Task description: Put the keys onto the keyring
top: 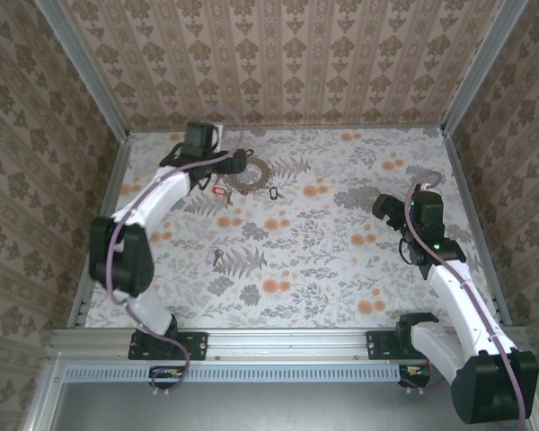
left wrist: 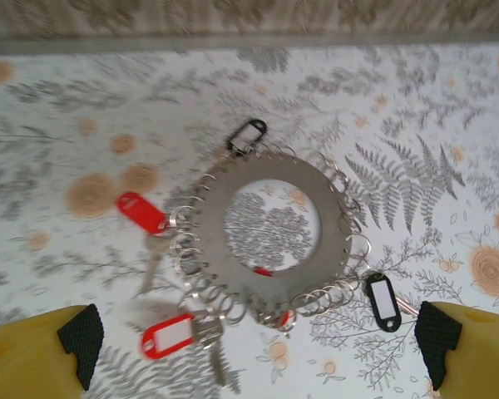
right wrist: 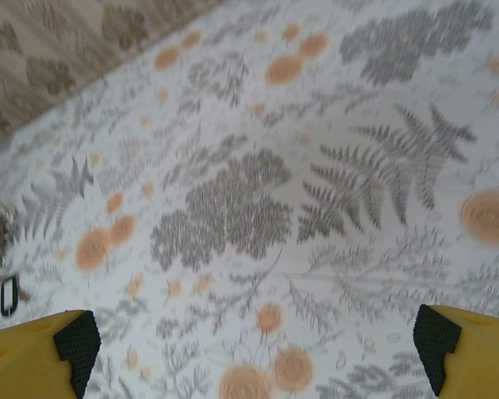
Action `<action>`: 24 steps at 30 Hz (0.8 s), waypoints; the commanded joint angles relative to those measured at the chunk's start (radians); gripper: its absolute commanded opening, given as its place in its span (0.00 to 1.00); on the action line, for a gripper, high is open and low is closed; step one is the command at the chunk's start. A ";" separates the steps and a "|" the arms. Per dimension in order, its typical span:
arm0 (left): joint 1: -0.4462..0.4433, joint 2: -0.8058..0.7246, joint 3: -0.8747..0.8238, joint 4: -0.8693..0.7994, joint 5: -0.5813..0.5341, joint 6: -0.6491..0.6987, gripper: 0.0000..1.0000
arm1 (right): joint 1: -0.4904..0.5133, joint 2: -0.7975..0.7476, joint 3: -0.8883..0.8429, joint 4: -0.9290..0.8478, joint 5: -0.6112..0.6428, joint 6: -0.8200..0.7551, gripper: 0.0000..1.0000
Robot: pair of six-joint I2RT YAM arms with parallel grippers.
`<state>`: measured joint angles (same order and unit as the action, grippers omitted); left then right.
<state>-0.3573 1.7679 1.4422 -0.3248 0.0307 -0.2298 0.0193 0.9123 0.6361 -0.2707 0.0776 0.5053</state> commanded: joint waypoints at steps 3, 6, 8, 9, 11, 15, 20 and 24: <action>-0.032 0.247 0.205 -0.167 0.023 0.034 1.00 | 0.041 -0.005 0.039 -0.101 -0.081 0.008 1.00; -0.057 0.373 0.326 -0.230 0.000 0.022 1.00 | 0.062 -0.016 0.042 -0.124 -0.080 -0.012 1.00; -0.070 0.448 0.391 -0.264 0.013 0.001 1.00 | 0.068 -0.019 0.047 -0.139 -0.078 -0.017 1.00; -0.075 0.472 0.406 -0.268 0.024 -0.006 1.00 | 0.068 -0.020 0.050 -0.142 -0.078 -0.018 1.00; -0.089 0.507 0.419 -0.259 0.059 -0.020 1.00 | 0.070 -0.016 0.057 -0.143 -0.084 -0.017 1.00; -0.137 0.536 0.421 -0.240 0.110 -0.029 1.00 | 0.074 -0.003 0.074 -0.145 -0.098 -0.006 1.00; -0.214 0.515 0.369 -0.220 0.132 -0.066 1.00 | 0.077 0.008 0.079 -0.150 -0.102 0.006 1.00; -0.305 0.469 0.297 -0.181 0.187 -0.144 1.00 | 0.078 0.020 0.079 -0.144 -0.113 0.025 1.00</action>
<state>-0.5968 2.2818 1.7897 -0.4931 0.1242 -0.2855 0.0902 0.9215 0.6910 -0.3935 -0.0120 0.5053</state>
